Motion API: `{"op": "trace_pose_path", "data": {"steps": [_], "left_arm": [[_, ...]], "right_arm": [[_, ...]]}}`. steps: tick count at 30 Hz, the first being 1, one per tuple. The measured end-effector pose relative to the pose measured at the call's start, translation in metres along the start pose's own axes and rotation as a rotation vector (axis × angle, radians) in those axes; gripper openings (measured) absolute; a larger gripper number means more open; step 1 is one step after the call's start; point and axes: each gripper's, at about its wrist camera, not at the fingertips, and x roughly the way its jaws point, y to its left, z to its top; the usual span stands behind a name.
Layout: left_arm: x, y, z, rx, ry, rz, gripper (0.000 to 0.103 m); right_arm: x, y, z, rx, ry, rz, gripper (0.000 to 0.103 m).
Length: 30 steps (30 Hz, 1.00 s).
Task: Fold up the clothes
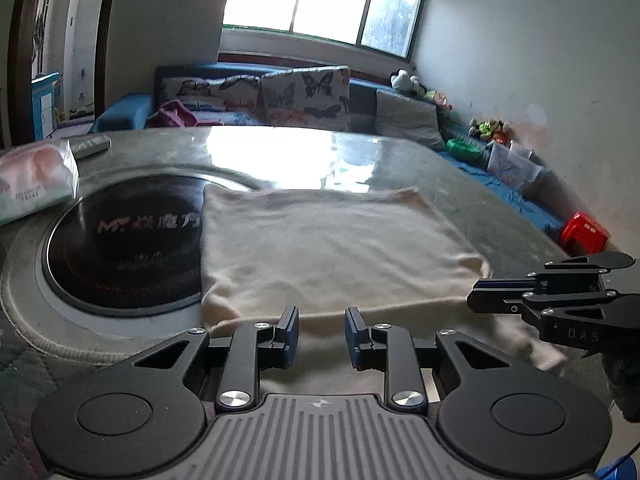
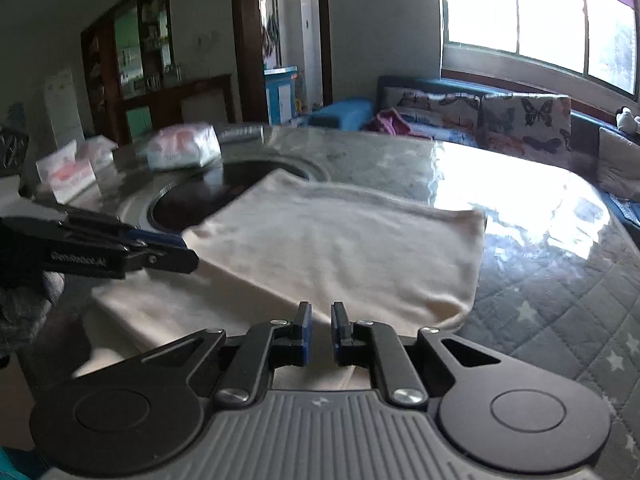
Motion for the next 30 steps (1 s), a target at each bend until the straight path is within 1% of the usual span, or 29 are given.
{"op": "trace_pose_path", "data": {"steps": [2,5,8,11,14,17,20,23,25,26,27,28,30], "left_arm": [[0.0,0.003,-0.003,0.002,0.009,0.012,0.027],[-0.009,0.002,-0.003,0.011,-0.004,-0.002,0.028],[-0.019,-0.005,-0.006,0.041,-0.013,-0.035,0.028],[-0.025,-0.015,-0.013,0.079,0.0,-0.081,0.028],[-0.026,-0.022,-0.02,0.11,0.033,-0.102,0.028],[-0.032,-0.022,-0.025,0.133,0.051,-0.104,0.028],[-0.044,-0.019,-0.028,0.165,0.053,-0.099,0.032],[-0.058,-0.017,-0.032,0.228,0.063,-0.083,0.034],[-0.067,-0.017,-0.039,0.295,0.073,-0.078,0.04],[-0.071,-0.018,-0.044,0.336,0.077,-0.071,0.042],[-0.074,-0.019,-0.049,0.376,0.082,-0.065,0.042],[-0.076,-0.021,-0.054,0.412,0.089,-0.061,0.042],[-0.078,-0.026,-0.064,0.475,0.097,-0.064,0.042]], "right_arm": [[0.007,0.0,-0.002,-0.007,0.018,-0.001,0.009],[-0.005,0.0,-0.003,-0.011,0.028,0.012,0.009],[-0.018,0.006,-0.005,-0.034,0.046,0.047,0.009],[-0.025,0.014,-0.01,-0.059,0.076,0.079,0.009],[-0.025,0.019,-0.019,-0.075,0.113,0.077,0.01],[-0.032,0.021,-0.023,-0.077,0.117,0.078,0.009],[-0.033,0.02,-0.024,-0.08,0.124,0.072,0.01],[-0.034,0.019,-0.026,-0.084,0.125,0.071,0.01],[-0.038,0.019,-0.024,-0.089,0.119,0.074,0.011],[-0.04,0.019,-0.023,-0.091,0.117,0.075,0.011],[-0.043,0.018,-0.023,-0.094,0.118,0.076,0.013],[-0.046,0.019,-0.024,-0.104,0.122,0.073,0.017],[-0.051,0.02,-0.026,-0.124,0.129,0.066,0.022]]}}
